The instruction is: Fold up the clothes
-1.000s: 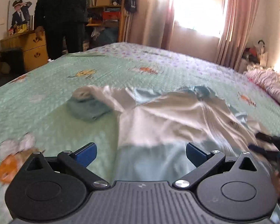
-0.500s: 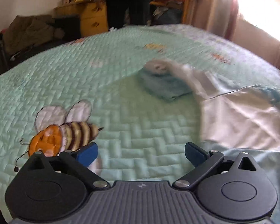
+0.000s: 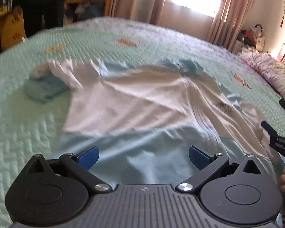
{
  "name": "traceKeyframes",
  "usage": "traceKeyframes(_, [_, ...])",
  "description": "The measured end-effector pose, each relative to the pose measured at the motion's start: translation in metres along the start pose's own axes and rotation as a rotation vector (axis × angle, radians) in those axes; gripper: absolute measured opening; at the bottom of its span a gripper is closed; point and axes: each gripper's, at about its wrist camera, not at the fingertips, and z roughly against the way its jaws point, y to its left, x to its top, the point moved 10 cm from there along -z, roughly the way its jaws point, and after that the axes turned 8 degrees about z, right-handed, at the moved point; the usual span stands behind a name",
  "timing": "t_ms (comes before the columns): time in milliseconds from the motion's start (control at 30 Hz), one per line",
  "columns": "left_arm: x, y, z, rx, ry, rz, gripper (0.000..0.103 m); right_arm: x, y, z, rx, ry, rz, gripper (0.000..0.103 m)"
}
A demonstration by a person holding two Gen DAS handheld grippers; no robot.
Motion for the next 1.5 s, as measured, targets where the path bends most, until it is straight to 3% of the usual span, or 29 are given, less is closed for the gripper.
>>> traceKeyframes(167, [-0.018,-0.025,0.007,-0.047,0.04,-0.109,0.101,0.015,-0.01,0.016,-0.02,-0.096,-0.051,0.086])
traceKeyframes(300, [-0.033,-0.055,0.01,-0.08,0.086,-0.225,0.101,0.014,-0.011,0.013,-0.039,-0.083,-0.041,0.086])
traceKeyframes(467, [-0.045,-0.08,-0.003,-0.004,0.15,-0.353,0.102,0.004,-0.001,-0.001,-0.073,0.002,0.055,0.086])
traceKeyframes(833, [-0.053,-0.083,-0.028,0.092,0.248,-0.359,0.102,-0.046,0.046,-0.029,-0.149,0.243,0.469,0.086])
traceKeyframes(1000, [-0.055,-0.086,-0.031,0.113,0.253,-0.377,0.102,-0.047,0.037,-0.027,-0.271,0.253,0.51,0.086])
traceKeyframes(1200, [-0.057,-0.089,-0.033,0.139,0.259,-0.391,0.102,-0.013,0.01,-0.01,-0.427,0.142,0.413,0.086])
traceKeyframes(1300, [-0.057,-0.089,-0.033,0.146,0.264,-0.39,0.102,-0.009,-0.008,-0.009,-0.564,0.17,0.438,0.086])
traceKeyframes(1367, [-0.057,-0.089,-0.033,0.152,0.266,-0.393,0.102,-0.014,-0.02,-0.011,-0.611,0.215,0.44,0.086])
traceKeyframes(1500, [-0.058,-0.089,-0.033,0.159,0.281,-0.391,0.102,-0.015,-0.021,-0.013,-0.653,0.226,0.484,0.086])
